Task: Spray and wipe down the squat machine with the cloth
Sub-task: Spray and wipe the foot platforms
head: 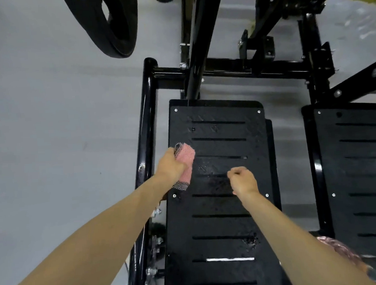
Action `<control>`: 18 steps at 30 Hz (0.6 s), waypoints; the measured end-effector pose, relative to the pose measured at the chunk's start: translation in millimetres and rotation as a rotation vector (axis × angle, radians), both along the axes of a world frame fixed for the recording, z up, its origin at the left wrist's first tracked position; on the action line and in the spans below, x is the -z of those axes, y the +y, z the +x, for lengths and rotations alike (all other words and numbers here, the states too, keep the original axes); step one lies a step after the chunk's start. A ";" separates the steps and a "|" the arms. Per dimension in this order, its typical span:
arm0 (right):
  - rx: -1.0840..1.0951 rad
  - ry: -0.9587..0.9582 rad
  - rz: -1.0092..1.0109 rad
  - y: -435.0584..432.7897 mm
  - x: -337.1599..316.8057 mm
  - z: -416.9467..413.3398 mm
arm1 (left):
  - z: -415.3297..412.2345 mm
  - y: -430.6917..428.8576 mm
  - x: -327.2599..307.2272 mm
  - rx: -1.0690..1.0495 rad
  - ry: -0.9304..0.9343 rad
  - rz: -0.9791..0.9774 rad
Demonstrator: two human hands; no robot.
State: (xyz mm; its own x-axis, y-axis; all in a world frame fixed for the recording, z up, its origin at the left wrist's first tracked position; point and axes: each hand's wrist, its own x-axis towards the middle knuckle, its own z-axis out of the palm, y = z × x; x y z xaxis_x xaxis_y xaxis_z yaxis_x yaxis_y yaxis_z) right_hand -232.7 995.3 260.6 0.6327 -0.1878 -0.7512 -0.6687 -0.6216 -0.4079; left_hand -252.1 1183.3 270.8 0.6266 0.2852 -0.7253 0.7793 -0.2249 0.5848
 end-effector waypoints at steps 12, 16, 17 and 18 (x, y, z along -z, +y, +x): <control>-0.457 -0.045 -0.378 -49.5 41.3 98.8 | 117.4 13.3 50.6 0.247 -0.173 0.739; -0.426 -0.059 -0.379 -57.7 53.9 113.3 | 138.4 18.3 63.1 0.250 -0.097 0.783; -0.433 -0.066 -0.384 -58.8 56.5 114.6 | 139.8 13.6 67.4 0.240 -0.060 0.777; -0.455 -0.073 -0.394 -59.8 59.3 115.9 | 141.5 5.2 73.7 0.217 -0.034 0.762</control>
